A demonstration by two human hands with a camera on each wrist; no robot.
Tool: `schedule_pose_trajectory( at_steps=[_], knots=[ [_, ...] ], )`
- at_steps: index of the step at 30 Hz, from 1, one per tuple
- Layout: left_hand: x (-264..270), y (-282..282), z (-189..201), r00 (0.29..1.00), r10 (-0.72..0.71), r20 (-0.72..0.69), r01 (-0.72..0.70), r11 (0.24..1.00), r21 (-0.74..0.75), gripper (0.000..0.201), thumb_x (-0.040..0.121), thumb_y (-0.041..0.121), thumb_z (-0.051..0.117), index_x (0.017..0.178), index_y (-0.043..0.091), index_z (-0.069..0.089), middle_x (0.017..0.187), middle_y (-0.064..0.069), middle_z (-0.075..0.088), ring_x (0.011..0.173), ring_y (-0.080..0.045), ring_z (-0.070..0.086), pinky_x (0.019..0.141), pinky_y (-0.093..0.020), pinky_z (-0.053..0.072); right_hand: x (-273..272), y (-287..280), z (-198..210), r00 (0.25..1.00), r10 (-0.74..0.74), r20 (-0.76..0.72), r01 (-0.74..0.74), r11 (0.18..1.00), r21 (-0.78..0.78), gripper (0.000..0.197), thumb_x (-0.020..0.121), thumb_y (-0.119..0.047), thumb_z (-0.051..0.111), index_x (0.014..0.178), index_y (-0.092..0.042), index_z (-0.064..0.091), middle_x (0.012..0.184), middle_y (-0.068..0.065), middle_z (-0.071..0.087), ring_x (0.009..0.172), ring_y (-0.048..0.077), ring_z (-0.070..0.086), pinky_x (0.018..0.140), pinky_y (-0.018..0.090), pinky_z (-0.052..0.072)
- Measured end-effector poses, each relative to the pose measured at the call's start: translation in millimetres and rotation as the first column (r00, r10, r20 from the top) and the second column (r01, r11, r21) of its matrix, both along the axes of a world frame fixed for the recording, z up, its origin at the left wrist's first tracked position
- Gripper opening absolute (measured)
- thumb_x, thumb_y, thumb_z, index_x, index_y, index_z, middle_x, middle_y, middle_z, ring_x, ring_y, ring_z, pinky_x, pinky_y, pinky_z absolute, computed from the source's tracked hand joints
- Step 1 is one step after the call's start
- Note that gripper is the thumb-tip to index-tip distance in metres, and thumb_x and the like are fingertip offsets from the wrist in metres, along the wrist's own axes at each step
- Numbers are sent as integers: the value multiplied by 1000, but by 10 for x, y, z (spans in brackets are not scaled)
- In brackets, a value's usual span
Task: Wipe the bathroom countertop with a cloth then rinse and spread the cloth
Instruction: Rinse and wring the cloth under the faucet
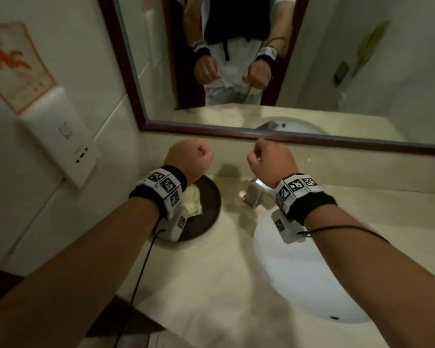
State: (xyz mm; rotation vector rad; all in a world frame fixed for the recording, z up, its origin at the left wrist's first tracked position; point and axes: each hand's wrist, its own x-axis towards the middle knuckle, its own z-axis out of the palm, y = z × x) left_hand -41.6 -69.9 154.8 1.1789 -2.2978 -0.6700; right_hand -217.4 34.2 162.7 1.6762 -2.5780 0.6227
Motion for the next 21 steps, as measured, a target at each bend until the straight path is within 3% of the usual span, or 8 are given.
schedule_pose_trajectory(
  at_steps=[6, 11, 16, 19, 21],
  knots=[
    [-300, 207, 810, 988, -113, -104, 105, 992, -75, 32, 85, 28, 60, 55, 26, 48, 52, 9, 48, 55, -8, 46, 62, -25, 36, -277, 456, 811, 995, -102, -24, 97, 984, -146, 16, 88, -26, 53, 78, -14, 54, 73, 4, 56, 70, 25, 48, 65, 29, 30],
    [-502, 428, 1353, 962, -188, -198, 160, 976, -151, 31, 86, 29, 62, 56, 26, 53, 56, 11, 53, 57, -4, 49, 58, -20, 33, -439, 713, 1268, 993, -118, -10, 111, 958, -263, 17, 86, -24, 53, 71, -17, 51, 64, 1, 52, 69, 28, 52, 64, 30, 32],
    [-699, 690, 1573, 958, -219, -183, 185, 965, -185, 26, 87, 30, 59, 62, 23, 58, 62, 9, 58, 62, -4, 52, 57, -19, 36, -603, 909, 1478, 994, -104, -42, 87, 951, -296, 18, 88, -24, 51, 72, -15, 54, 65, 1, 56, 69, 27, 53, 65, 31, 35],
    [-830, 760, 1564, 966, -194, -169, 163, 970, -180, 27, 87, 31, 60, 62, 21, 58, 60, 9, 55, 60, -5, 50, 57, -20, 35, -724, 973, 1443, 997, -77, -25, 68, 960, -270, 18, 88, -24, 50, 78, -12, 59, 72, 6, 62, 70, 26, 57, 65, 34, 45],
    [-911, 785, 1504, 977, -160, -144, 137, 978, -158, 26, 87, 31, 61, 65, 18, 61, 60, 9, 55, 60, -7, 51, 58, -21, 34, -799, 994, 1358, 998, -55, 3, 54, 968, -246, 16, 88, -24, 51, 79, -13, 58, 72, 5, 62, 70, 26, 57, 64, 33, 44]
  ],
)
